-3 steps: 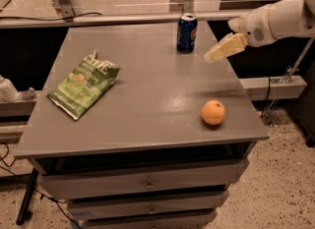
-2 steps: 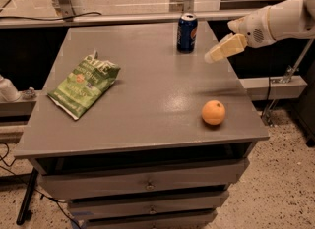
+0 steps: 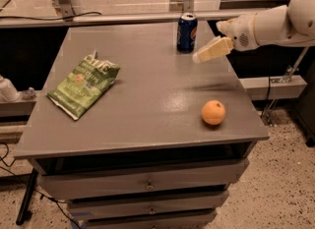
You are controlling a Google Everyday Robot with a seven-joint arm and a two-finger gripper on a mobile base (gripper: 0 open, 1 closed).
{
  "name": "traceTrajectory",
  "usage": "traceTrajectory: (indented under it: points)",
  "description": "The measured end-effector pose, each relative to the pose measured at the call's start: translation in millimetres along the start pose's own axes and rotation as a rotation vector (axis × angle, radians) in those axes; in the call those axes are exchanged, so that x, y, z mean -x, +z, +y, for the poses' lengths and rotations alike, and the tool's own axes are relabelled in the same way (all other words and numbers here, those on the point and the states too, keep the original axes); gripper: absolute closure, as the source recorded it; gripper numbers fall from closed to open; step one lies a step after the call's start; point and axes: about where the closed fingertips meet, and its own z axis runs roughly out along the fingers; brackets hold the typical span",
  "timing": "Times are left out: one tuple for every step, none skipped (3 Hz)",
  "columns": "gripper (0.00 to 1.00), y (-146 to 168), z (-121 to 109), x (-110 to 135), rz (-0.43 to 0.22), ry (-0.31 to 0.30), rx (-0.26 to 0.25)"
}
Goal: Move pepsi can near green jalapeno chip bag
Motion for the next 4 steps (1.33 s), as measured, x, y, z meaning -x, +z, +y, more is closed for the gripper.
traceTrajectory:
  points:
    - [0.0,31,-22,10,-0.107,0.008,-0.029]
    - [0.0,59,-52,19,-0.214,0.05,-0.059]
    - [0.0,85,-63,32,-0.28,0.089,-0.056]
    - [0.0,108,-65,39,-0.316,0.114,-0.042]
